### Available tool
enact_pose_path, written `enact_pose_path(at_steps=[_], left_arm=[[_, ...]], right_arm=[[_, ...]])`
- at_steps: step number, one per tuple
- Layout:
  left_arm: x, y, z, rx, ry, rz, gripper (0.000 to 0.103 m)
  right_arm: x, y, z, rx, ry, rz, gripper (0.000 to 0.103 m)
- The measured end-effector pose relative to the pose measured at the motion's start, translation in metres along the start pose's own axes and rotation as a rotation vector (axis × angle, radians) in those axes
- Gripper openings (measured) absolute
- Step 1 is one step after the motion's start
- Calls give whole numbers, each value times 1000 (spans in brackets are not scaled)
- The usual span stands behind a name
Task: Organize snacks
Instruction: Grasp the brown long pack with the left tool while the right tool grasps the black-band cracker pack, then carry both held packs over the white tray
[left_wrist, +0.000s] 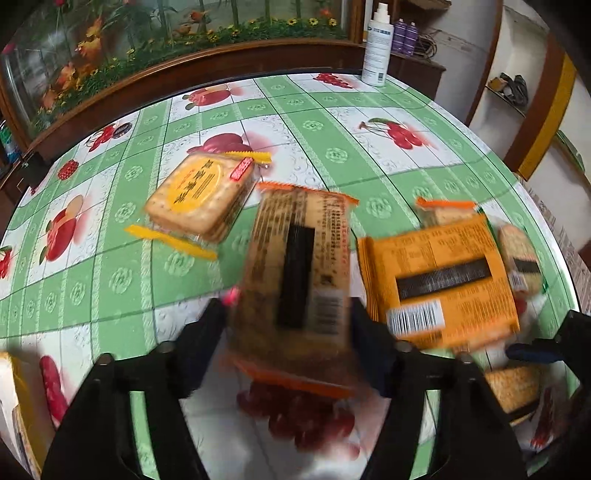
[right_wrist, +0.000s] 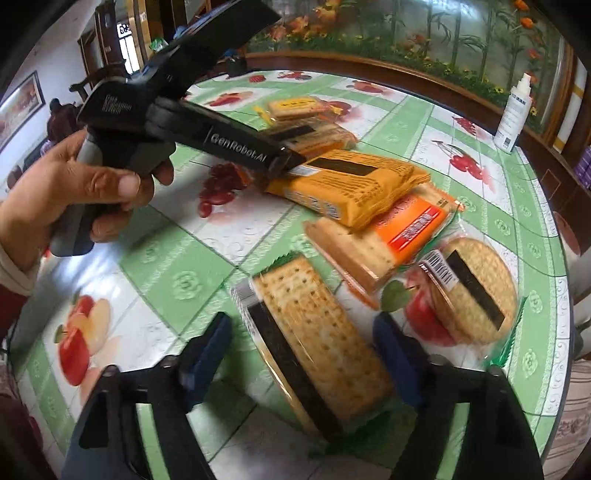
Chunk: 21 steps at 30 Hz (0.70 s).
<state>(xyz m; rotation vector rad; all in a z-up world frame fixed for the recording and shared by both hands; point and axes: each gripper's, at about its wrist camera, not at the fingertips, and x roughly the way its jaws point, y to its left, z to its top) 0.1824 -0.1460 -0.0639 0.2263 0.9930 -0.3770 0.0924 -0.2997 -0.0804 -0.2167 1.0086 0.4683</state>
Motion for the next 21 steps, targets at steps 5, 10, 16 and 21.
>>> enact_pose_path(at_steps=[5,10,16,21], left_arm=[[-13,2,-18,-3,0,-30,57],[-29,15,-39,-81,-24,-89,54],[-47,23,-63,-123,-54,-73,54],[-69,30,-82,-154,-93,-50,54]], right_arm=[[-4,4,-1,0,-2,32,54],[-8,14,-4,10,-17,55,49],[-15,17,-10,80,-69,89,48],[-29,21,-10,114,-127,119,48]])
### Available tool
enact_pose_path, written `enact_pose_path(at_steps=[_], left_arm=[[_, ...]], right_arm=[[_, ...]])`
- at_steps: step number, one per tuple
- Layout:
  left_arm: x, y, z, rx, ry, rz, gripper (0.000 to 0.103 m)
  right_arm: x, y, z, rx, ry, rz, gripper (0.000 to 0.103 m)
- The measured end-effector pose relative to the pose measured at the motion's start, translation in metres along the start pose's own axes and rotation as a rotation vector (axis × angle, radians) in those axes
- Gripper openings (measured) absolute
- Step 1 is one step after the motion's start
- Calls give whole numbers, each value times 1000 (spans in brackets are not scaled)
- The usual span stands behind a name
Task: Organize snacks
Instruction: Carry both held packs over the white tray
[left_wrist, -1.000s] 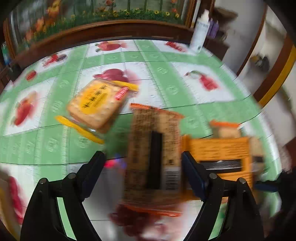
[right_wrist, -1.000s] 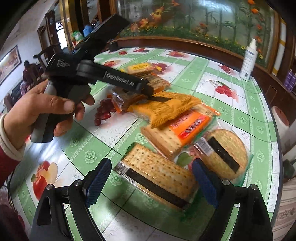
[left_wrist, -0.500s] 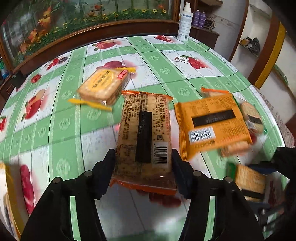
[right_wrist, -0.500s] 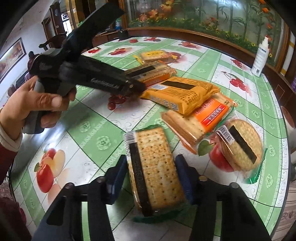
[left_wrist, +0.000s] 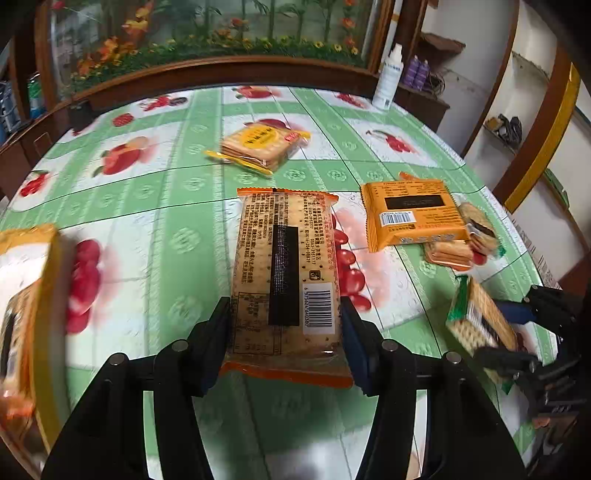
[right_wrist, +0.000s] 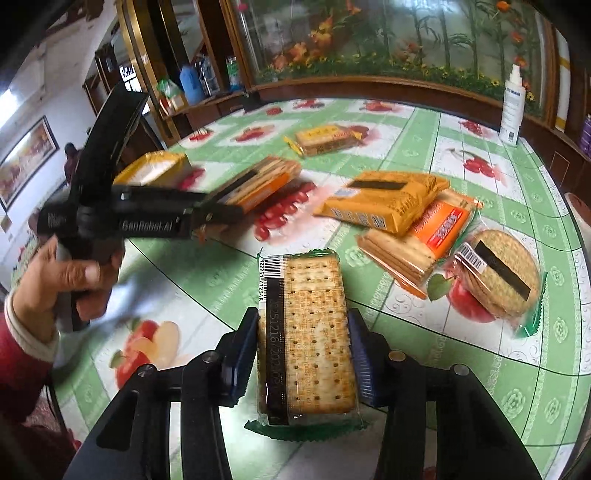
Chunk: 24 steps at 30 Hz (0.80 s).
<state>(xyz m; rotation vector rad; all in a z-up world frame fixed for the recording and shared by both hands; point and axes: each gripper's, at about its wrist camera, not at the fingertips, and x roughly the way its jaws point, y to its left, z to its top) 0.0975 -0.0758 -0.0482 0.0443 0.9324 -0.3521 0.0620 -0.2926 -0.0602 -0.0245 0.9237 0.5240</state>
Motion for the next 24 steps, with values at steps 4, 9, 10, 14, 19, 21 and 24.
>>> enact_pose_path(at_steps=[4,9,10,14,19,21,24], left_arm=[[-27,5,-14,-23,-47,23,54],[-58,19,-30,-68,-96,57,54],[-66,22,-34,-76,-108,68,54],[-92,36,-47,-107,-145,110,54],[-126,61,-61,-156,-197,161,54],[-139,70,-67,-171,-220,186,54],[-155,87,-75,-201,-247,226,55]], right_arm=[[-10,7,3,26,-51,28,48],[-18,21,6,55,-103,72,48],[-19,25,6,58,-110,81,48],[-20,43,10,49,-129,109,48],[-17,73,22,42,-158,166,48],[-14,89,30,38,-170,211,48],[-6,113,42,19,-176,265,48]])
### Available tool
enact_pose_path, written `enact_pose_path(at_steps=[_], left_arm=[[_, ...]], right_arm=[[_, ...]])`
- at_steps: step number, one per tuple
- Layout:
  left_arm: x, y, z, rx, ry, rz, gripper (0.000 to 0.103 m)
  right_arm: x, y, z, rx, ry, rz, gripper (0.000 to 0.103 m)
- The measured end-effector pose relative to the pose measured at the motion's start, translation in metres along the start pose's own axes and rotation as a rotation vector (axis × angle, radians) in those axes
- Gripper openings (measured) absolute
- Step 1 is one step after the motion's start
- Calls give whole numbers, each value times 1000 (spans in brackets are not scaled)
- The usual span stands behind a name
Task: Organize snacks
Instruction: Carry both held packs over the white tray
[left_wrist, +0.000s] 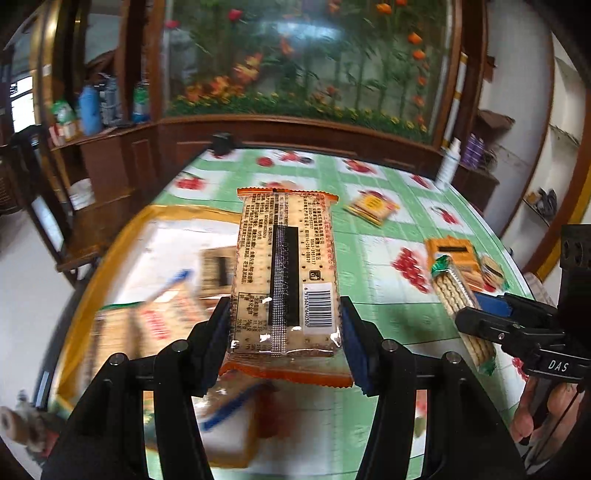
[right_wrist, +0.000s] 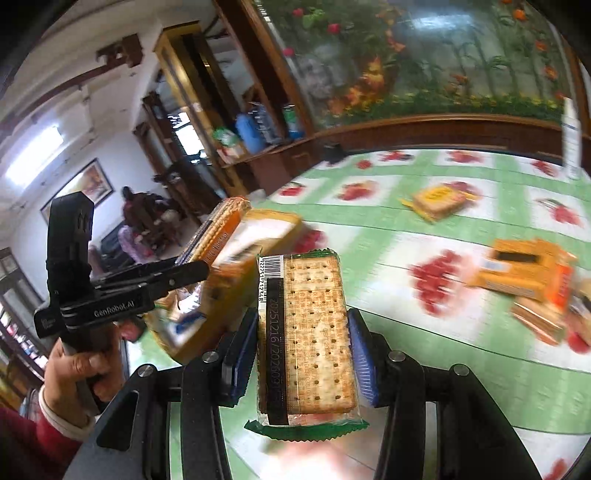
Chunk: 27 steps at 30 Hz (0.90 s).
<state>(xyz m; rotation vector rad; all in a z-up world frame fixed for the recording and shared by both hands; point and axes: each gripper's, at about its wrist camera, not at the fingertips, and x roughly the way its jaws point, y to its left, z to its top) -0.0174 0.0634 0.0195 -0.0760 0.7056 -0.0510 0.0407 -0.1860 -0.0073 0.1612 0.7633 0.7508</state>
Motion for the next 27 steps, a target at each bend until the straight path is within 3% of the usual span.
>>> enact_pose_path(at_steps=[11,17,27], left_arm=[[-9,74,-16,-121,-23,88,55],[-5,94,-20,-154,-23,117,55],[-2,108,-21,-165,-21,134,55]], right_arm=[[87,80,28,-11,29,142,47],[118,83,42,76,8,186,47],[147,83,49,131,16,161,47]])
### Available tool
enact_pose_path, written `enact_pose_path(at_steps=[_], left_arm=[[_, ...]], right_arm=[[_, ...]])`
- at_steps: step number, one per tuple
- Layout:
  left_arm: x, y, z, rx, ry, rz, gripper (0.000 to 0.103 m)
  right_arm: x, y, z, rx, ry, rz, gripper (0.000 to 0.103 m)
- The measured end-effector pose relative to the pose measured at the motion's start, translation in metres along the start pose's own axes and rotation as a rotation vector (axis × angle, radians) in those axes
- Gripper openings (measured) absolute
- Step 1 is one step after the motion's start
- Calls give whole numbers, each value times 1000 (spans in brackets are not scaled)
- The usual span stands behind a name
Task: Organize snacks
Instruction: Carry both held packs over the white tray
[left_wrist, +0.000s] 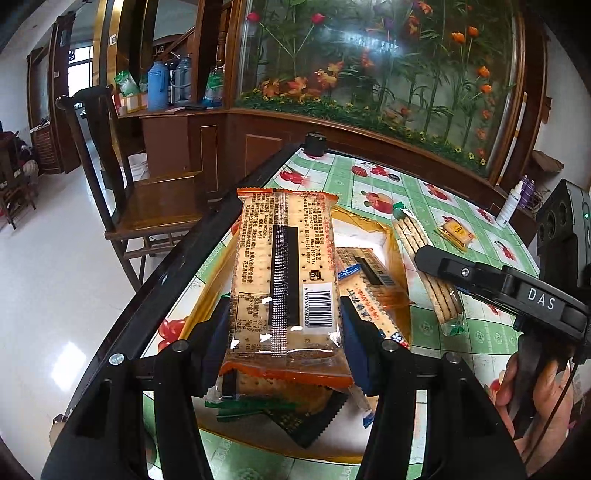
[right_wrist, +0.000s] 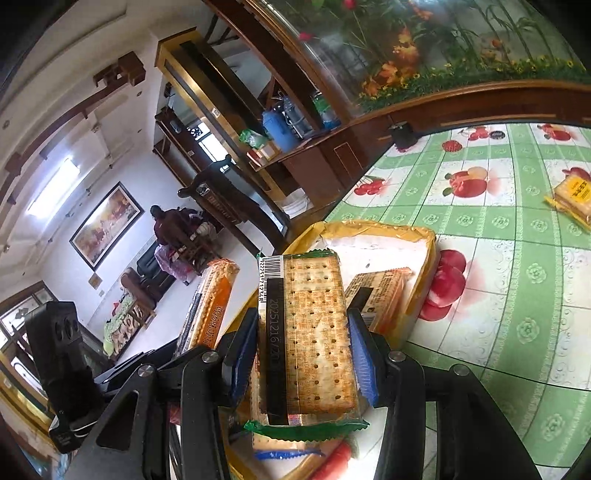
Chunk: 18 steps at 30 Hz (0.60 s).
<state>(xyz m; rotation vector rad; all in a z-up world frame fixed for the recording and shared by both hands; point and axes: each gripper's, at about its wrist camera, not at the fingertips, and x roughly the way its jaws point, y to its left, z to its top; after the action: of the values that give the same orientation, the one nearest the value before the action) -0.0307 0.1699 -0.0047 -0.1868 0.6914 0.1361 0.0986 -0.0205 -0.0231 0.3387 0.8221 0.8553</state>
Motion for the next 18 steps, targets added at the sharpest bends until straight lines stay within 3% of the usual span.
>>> enact_pose_path(at_steps=[18], left_arm=[[20,-1,7,12,34,-2,55]], right_arm=[[15,-1,1,8,15,-29,47]])
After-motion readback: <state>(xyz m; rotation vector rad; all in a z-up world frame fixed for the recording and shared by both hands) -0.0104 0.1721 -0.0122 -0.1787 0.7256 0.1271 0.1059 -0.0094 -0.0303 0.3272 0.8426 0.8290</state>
